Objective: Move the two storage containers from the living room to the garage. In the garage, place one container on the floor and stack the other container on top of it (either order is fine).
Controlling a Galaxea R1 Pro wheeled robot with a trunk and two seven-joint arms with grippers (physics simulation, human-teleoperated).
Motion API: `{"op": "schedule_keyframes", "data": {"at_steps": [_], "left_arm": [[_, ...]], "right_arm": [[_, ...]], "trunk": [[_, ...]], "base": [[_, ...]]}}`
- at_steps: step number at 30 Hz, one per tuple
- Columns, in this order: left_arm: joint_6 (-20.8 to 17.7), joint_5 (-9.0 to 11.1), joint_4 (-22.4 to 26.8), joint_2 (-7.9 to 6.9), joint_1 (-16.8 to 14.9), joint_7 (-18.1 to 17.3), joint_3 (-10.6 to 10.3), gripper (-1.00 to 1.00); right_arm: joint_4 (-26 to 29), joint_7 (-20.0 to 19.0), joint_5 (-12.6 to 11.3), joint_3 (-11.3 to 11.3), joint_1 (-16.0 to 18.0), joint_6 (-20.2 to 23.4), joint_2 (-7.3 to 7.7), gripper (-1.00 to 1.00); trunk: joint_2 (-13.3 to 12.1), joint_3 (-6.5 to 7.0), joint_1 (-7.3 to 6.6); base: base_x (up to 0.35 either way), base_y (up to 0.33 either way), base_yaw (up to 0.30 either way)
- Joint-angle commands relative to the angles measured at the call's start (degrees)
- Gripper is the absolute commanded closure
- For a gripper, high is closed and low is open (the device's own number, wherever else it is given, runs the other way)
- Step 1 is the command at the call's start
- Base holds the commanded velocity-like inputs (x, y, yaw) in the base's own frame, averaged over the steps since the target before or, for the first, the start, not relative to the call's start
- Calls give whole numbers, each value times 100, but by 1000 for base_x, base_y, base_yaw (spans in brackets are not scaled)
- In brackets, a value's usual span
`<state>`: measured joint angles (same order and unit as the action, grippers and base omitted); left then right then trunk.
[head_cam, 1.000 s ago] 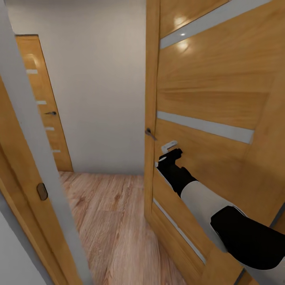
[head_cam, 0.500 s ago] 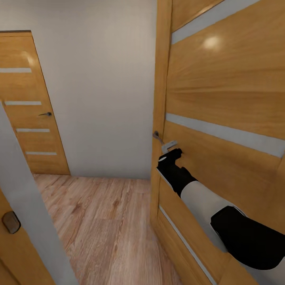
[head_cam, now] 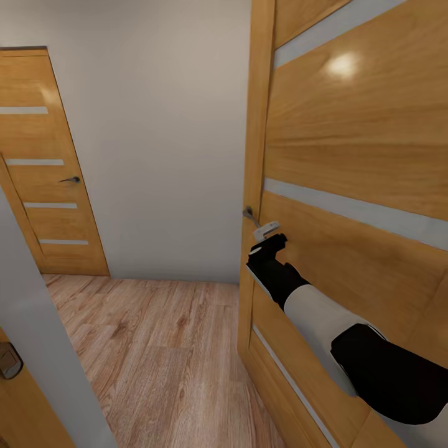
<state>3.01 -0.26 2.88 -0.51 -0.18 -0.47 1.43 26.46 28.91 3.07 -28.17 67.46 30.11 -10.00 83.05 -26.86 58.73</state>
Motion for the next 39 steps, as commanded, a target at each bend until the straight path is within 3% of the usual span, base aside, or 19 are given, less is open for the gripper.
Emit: {"op": "schedule_keyframes", "data": {"at_steps": [1, 12, 14, 19, 26, 27, 29, 32, 39], "left_arm": [[15, -3, 2, -1, 0, -5, 15, -100], [15, -2, 2, -2, 0, -5, 15, -100], [15, -1, 2, -2, 0, -5, 15, -100], [15, 0, 2, -2, 0, -5, 15, -100], [15, 0, 2, -2, 0, -5, 15, -100], [15, 0, 2, -2, 0, -5, 15, -100], [15, 5, 2, -2, 0, -8, 15, -100], [15, 7, 2, -2, 0, -12, 15, -100], [15, 8, 2, -2, 0, -22, 15, -100]], "right_arm": [[-14, 37, 31, 13, 4, 77, 0, -100], [-34, 486, 1, 30, 4, 96, 0, -100], [-35, 497, -11, 36, 4, 99, 167, -100], [-30, 501, -16, 39, 4, 93, 425, -100], [-35, 489, -36, 44, 97, 91, 611, -100], [-35, 481, -66, 45, 127, 91, 642, -100], [-42, 463, -334, 48, 182, 91, 865, -100], [-44, 459, -410, 48, 204, 91, 963, -100], [-44, 459, -443, 48, 214, 91, 1019, -100]], "trunk": [[3, -7, 0], [3, -7, 0], [3, -7, 0], [3, -7, 0], [3, -7, 0], [3, -7, 0], [3, -7, 0], [3, -7, 0], [3, -7, 0]], "base": [[0, 0, 0], [0, 0, 0], [0, 0, 0], [0, 0, 0], [0, 0, 0], [0, 0, 0], [0, 0, 0], [0, 0, 0], [0, 0, 0]]}}
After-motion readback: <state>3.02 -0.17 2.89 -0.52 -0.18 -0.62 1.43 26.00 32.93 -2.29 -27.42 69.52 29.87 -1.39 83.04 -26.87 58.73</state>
